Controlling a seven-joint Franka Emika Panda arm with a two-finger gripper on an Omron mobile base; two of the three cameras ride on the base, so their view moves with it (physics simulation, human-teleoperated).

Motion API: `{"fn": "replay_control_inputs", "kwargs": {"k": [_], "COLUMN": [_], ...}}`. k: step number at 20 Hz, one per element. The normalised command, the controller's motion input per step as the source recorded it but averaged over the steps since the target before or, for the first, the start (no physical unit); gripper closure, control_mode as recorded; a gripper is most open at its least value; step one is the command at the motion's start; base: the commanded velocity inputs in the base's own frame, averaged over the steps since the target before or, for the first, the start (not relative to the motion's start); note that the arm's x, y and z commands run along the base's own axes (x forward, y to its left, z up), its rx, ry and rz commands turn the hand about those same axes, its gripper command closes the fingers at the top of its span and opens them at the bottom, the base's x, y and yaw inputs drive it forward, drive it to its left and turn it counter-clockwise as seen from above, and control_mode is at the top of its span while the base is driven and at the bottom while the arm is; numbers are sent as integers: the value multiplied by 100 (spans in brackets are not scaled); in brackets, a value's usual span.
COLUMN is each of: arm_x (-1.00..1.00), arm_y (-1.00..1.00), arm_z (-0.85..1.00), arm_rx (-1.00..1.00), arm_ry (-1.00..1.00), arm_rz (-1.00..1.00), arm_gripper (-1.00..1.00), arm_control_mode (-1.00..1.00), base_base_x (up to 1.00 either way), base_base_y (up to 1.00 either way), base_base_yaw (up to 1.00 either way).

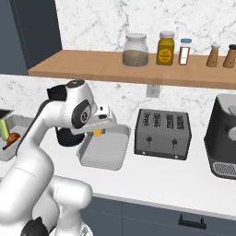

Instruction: Place one corn and one chicken drumstick in each tupperware on the nearby counter, to pack two identical lunches.

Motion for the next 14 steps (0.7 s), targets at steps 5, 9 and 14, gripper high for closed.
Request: {"fn": "replay_control_inputs", "kwargs": {"k": [5,9,14], "arm_x": [100,100,57], "arm_y": [16,0,-12], "arm_z": [-100,-89,-47], "arm_rx": [9,9,3], "arm_ry": [7,0,-7], "arm_rz": [-10,-9,-2], "arm_gripper": [100,-100,-100], "arm_control_mode": [-100,-100,-100], "base_base_x": [0,0,0], "base_base_y": [0,0,0], "base_base_yaw": [0,0,0]}}
